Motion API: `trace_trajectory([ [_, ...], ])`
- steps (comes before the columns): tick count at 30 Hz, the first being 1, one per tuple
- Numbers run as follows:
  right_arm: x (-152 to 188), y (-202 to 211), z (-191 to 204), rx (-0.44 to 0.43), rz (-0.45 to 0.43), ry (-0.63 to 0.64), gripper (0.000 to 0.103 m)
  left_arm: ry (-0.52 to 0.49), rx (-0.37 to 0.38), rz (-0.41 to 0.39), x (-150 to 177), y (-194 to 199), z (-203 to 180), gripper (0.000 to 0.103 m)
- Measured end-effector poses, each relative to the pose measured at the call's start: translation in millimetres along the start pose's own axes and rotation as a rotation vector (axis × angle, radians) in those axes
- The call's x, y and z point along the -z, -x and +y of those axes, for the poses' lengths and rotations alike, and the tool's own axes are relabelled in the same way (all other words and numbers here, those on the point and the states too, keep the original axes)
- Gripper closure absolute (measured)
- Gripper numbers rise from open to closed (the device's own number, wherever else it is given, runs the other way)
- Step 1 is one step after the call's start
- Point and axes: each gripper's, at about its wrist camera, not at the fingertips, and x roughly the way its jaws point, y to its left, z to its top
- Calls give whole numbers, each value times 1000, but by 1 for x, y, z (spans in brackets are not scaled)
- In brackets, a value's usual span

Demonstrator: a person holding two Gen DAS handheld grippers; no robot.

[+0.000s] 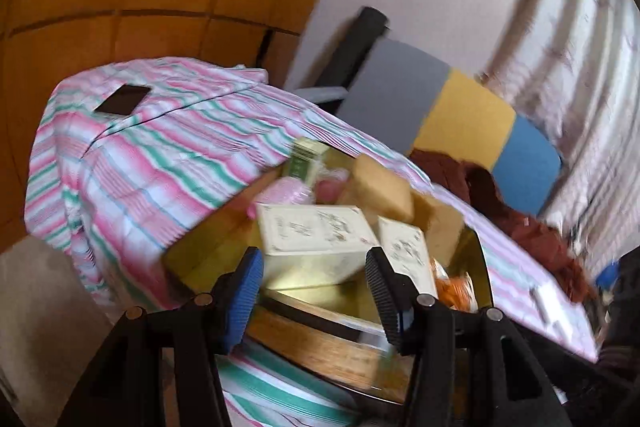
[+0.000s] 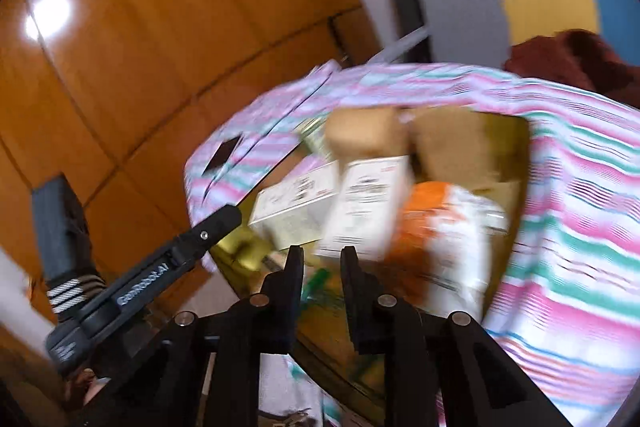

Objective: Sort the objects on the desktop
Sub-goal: 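Open both tools to release the cracker packs into the tray, then move both open tools from the tray toward the white sponges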

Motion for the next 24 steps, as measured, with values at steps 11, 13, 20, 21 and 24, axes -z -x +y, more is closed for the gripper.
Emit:
trace_trajectory([
  [11,28,44,-64,177,-110,-154,77,-129,114,51,22,-4,-57,49],
  [13,35,51,-79,228,-128,-187,77,-156,160,60,27,-3,-71,49],
  [20,54,88,-136,447,-194,-309,77,-270,378,147,51,-4,-146,49],
  [21,56,95,-146,476,-202,-325,77,-290,398,157,54,-5,-157,49],
  [24,59,115,-177,570,-215,-361,75,-346,452,215,64,-19,-200,49],
])
